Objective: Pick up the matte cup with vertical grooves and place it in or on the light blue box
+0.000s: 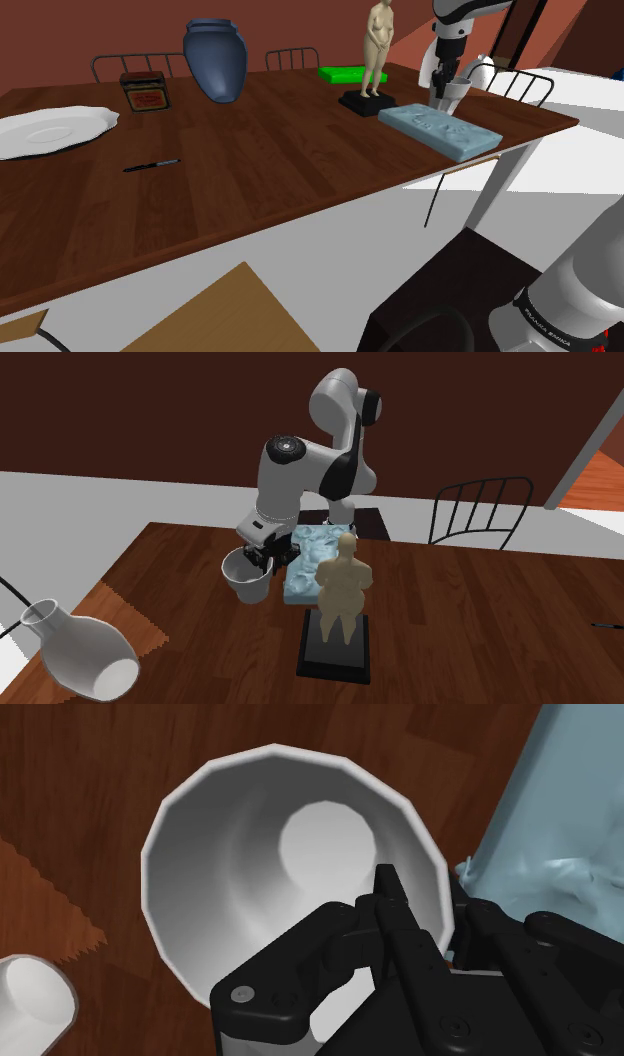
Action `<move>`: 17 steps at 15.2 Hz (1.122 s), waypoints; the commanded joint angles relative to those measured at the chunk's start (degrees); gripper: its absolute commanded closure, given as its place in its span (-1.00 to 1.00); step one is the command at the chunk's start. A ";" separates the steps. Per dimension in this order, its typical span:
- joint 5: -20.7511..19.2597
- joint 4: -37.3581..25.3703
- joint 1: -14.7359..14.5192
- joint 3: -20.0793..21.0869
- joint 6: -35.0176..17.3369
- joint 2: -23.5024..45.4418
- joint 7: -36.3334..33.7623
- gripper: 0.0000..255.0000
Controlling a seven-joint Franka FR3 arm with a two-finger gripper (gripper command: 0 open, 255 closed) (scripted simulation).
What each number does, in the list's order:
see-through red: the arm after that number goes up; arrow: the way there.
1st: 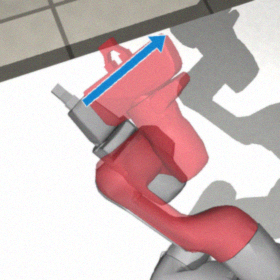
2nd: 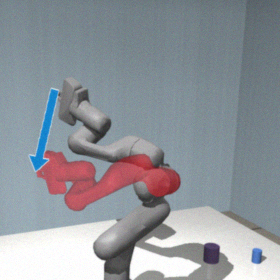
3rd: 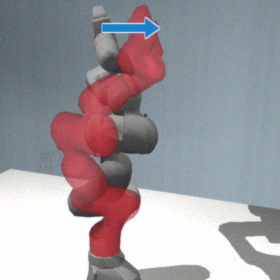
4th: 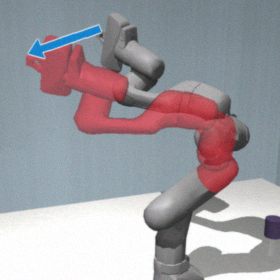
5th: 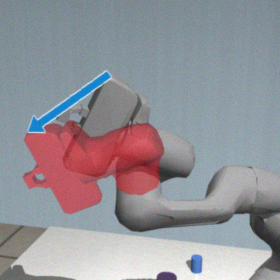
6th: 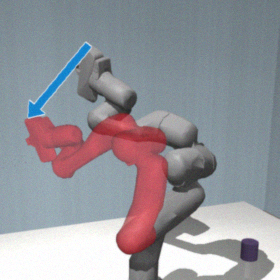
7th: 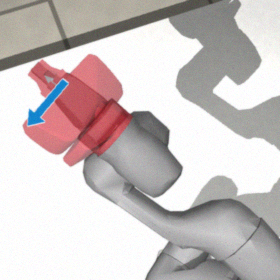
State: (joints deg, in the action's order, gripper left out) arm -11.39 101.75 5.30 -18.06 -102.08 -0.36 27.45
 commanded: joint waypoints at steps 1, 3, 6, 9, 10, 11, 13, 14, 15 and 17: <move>-0.01 0.01 0.01 -0.01 0.00 0.00 0.00 1.00; 0.06 -1.56 -0.01 0.01 1.51 0.03 0.27 1.00; 0.19 -4.08 -0.03 0.03 3.81 0.22 0.70 1.00; 0.35 -6.74 -0.04 0.04 6.13 0.53 1.16 1.00; 0.40 -7.66 -0.04 0.04 6.91 0.66 1.32 1.00; 0.46 -8.60 -0.03 0.03 7.69 0.81 1.48 1.00; 0.59 -10.55 -0.02 0.02 9.28 1.16 1.82 1.00; 0.66 -11.56 0.00 0.01 10.08 1.35 1.99 1.00; 0.73 -12.58 0.01 0.00 10.88 1.57 2.17 1.00; 0.88 -14.71 0.05 -0.04 12.51 2.05 2.55 1.00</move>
State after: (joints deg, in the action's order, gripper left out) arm -10.59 88.12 5.31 -18.06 -90.38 1.44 29.77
